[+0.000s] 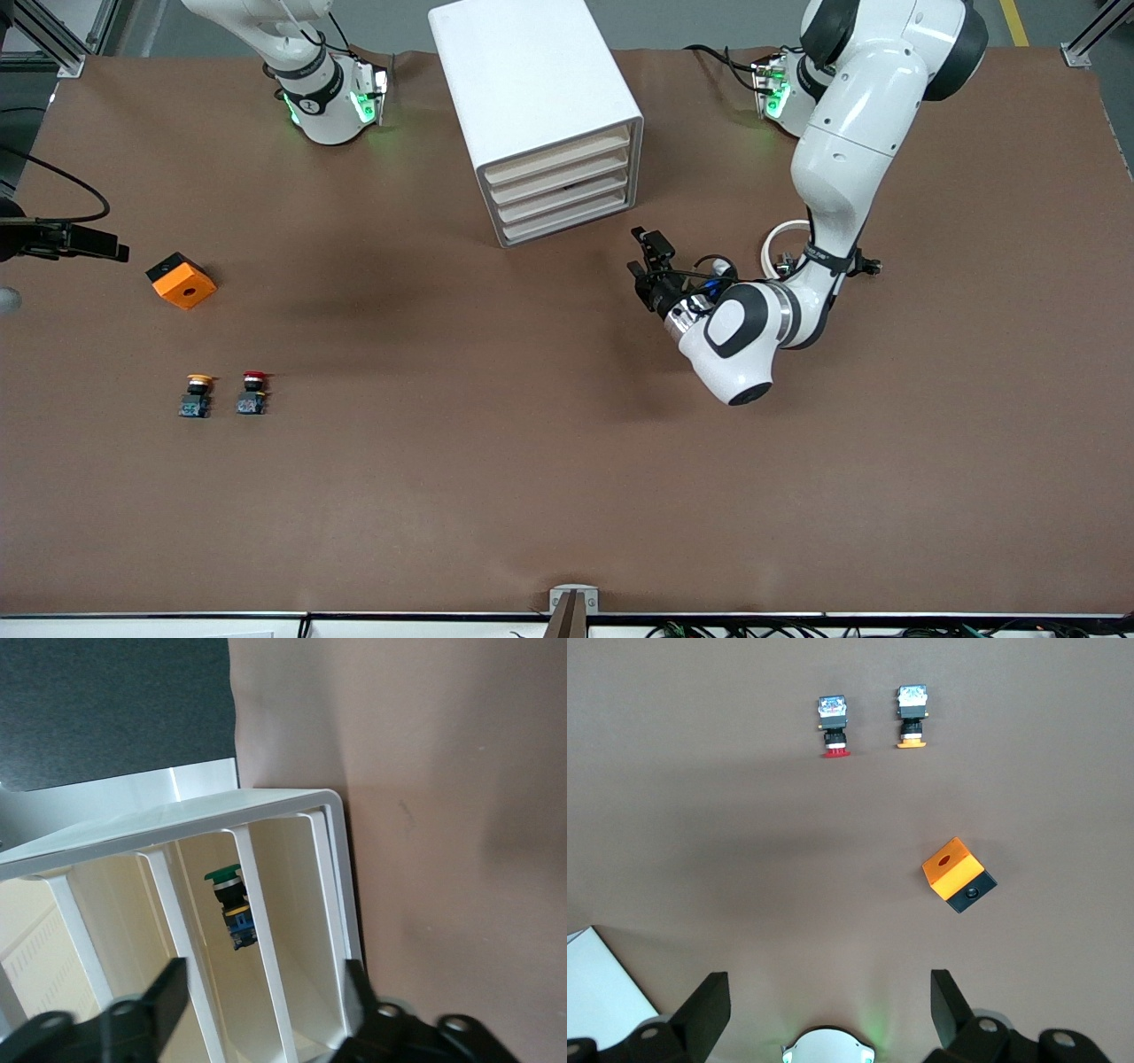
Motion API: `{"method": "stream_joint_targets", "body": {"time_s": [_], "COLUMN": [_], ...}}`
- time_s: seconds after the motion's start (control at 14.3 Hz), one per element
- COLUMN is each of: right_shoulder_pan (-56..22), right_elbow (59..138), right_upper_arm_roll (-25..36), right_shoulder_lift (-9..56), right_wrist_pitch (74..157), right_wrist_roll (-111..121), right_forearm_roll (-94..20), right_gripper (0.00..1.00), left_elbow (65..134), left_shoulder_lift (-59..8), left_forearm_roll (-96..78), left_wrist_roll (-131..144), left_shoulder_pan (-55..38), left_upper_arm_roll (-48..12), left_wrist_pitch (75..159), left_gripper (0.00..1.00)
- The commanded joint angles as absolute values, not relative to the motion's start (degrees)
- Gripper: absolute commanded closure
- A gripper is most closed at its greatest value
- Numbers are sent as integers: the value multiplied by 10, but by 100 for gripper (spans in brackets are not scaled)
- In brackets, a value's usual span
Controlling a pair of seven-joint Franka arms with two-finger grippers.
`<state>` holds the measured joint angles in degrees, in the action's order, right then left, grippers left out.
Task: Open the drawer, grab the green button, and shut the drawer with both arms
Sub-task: 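Grasp the drawer handle with the left gripper and pull it open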
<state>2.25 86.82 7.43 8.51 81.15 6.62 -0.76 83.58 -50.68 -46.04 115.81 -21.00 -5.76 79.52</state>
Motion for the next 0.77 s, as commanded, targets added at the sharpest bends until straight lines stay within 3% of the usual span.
{"method": "stream_joint_targets", "body": {"time_s": [0.0,0.07,0.7], "right_shoulder_pan": [33,33,32], "right_elbow": [860,860,861], "right_upper_arm_roll": [68,68,68], "right_shoulder_lift": [88,88,88], "right_wrist_pitch": [818,817,815], "right_wrist_roll": [62,62,62], "right_forearm_roll": [-11,-11,-11], "right_gripper": [0,0,0], "left_elbow": [825,830,883], "left_shoulder_lift": [-526,-529,-529], "left_forearm_roll": [-471,-471,-470], "left_wrist_roll": [1174,1177,1196], "left_shoulder_pan": [-210,-211,-219], "left_upper_arm_roll": [-65,-65,-98], "left_wrist_pitch": [781,781,761], "left_gripper": [39,43,44]}}
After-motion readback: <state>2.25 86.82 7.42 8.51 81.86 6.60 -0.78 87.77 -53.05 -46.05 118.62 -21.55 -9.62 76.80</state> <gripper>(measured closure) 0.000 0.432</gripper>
